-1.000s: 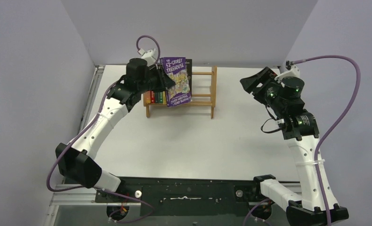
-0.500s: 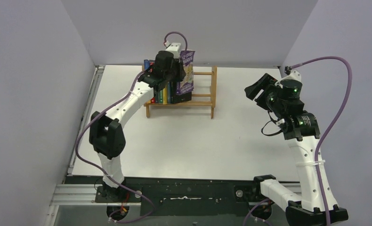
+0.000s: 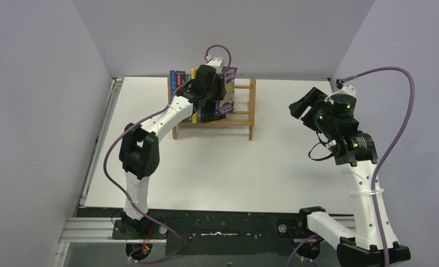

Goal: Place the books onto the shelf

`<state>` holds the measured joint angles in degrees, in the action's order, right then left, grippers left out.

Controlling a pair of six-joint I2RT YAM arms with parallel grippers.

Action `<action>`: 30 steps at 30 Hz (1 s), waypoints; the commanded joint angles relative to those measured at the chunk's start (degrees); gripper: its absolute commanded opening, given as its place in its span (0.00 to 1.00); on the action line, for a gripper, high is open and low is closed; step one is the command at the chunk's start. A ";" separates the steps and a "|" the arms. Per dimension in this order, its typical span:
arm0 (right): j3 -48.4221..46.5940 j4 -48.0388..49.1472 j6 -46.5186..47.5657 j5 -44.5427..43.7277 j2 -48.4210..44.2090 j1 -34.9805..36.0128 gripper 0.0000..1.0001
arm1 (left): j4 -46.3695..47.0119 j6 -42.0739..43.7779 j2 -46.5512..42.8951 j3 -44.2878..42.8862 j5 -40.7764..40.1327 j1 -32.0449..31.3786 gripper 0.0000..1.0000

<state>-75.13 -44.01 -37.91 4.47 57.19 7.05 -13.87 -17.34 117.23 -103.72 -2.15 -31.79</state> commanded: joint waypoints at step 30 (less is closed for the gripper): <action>1.41 1.38 0.91 0.81 -0.92 -1.00 0.68 | -3.19 0.15 -5.68 -1.40 -17.05 -1.66 0.45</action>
<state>-73.56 -44.29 -37.91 5.32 57.41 6.39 -12.67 -17.45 117.51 -100.47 -13.39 -34.22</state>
